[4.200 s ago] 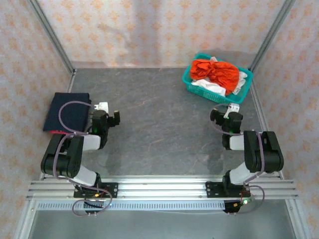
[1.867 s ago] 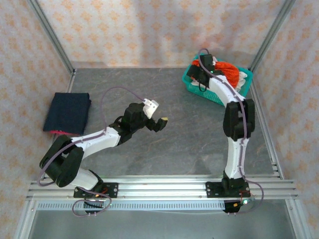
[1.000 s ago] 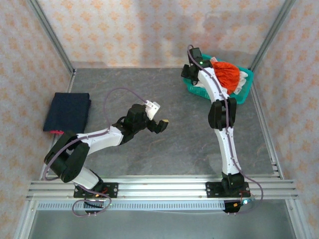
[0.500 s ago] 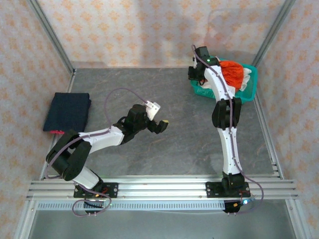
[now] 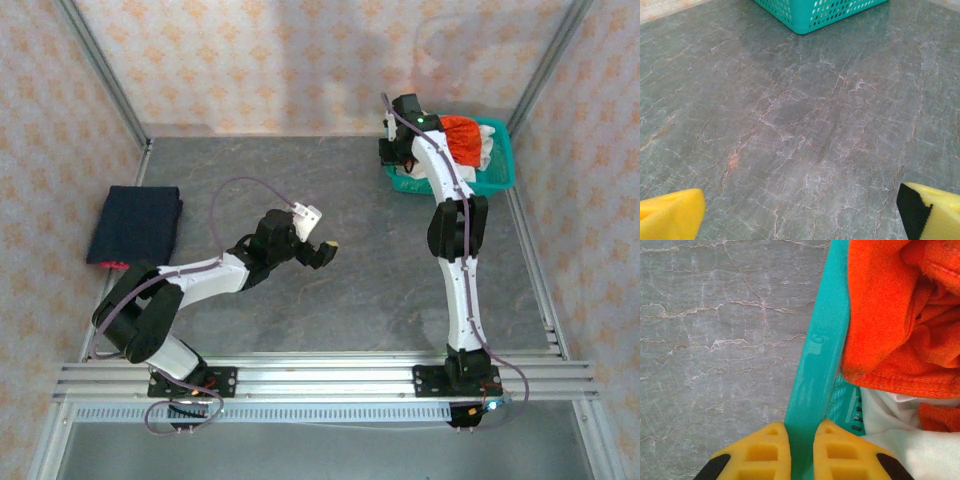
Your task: Fold and stack the t-shirts
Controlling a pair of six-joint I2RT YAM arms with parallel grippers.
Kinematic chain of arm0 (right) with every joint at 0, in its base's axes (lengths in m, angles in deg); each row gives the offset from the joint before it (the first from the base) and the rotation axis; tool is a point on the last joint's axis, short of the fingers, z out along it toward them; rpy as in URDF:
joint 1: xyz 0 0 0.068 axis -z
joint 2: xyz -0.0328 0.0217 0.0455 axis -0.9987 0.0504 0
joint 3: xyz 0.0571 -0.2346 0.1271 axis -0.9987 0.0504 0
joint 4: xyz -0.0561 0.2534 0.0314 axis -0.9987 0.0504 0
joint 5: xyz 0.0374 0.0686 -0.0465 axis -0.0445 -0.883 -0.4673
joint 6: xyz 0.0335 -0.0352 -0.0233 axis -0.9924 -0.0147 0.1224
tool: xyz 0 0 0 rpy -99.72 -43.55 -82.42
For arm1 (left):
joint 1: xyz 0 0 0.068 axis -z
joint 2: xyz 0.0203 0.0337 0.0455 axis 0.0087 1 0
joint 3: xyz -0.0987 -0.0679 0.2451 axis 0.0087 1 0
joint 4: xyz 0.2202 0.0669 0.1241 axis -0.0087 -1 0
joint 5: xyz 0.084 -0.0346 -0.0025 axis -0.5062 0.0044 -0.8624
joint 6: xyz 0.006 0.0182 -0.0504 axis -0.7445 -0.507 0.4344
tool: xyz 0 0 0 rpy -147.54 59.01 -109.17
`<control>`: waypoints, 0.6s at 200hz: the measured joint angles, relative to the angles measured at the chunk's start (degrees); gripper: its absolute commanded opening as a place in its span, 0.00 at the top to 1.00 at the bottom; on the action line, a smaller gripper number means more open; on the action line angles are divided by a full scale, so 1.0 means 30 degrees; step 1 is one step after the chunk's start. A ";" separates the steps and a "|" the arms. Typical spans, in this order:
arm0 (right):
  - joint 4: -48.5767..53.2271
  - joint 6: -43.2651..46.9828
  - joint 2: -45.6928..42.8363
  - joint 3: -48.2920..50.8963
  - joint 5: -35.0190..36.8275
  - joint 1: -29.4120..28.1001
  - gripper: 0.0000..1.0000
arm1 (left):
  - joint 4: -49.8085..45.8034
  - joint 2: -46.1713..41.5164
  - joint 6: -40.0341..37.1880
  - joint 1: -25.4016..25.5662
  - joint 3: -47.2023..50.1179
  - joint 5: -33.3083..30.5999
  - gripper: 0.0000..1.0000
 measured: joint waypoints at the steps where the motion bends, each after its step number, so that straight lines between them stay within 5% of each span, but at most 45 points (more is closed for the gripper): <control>1: 0.0007 0.0022 0.0000 0.0000 -0.0007 0.0000 0.87 | 0.0000 0.0000 0.0007 0.0000 0.0000 0.0000 0.00; 120: 0.0634 0.1596 -0.0138 0.0000 0.1071 0.0889 0.94 | 0.0007 0.0000 0.0066 0.0000 0.0000 0.0007 0.00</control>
